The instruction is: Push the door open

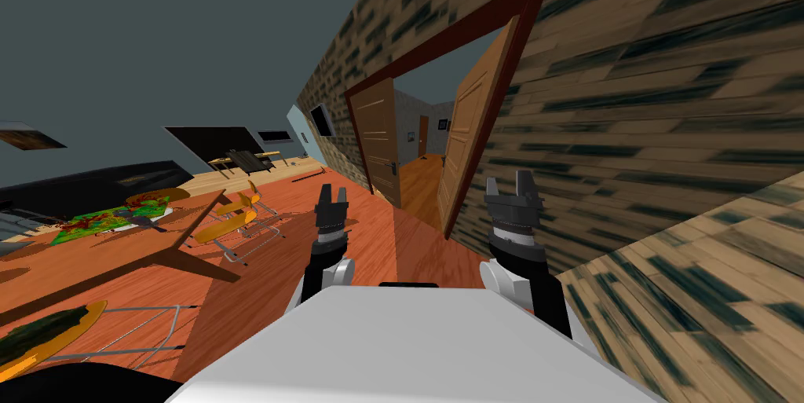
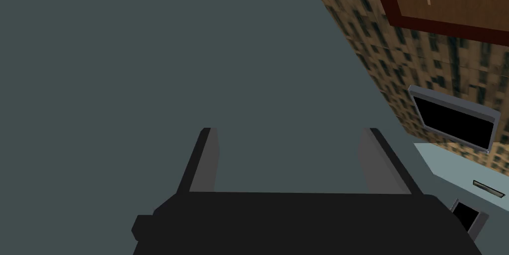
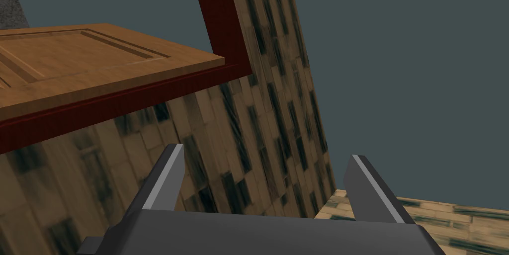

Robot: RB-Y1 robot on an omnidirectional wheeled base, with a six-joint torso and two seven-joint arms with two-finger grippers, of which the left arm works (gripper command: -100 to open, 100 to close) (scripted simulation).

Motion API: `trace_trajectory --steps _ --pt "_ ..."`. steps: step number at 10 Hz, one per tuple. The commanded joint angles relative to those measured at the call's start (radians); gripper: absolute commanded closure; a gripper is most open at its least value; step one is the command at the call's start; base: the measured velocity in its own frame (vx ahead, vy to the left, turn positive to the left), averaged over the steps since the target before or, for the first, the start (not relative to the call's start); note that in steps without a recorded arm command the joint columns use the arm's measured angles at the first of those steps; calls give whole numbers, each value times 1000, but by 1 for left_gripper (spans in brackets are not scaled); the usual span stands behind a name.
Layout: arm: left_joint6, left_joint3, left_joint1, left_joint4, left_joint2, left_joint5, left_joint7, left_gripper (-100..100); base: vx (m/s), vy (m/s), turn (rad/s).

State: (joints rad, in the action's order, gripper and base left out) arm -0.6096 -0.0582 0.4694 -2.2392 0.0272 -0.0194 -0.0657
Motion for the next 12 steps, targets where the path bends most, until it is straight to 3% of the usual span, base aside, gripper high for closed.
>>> trace_trajectory --steps 1,7,12 --pt "4 -6 -21 34 -14 -1 7 -100 71 39 -15" --pt "16 -25 -94 152 -50 -6 33 -100 130 58 -23" --pt "25 -40 -147 237 -69 -10 51 -100 92 51 -19"
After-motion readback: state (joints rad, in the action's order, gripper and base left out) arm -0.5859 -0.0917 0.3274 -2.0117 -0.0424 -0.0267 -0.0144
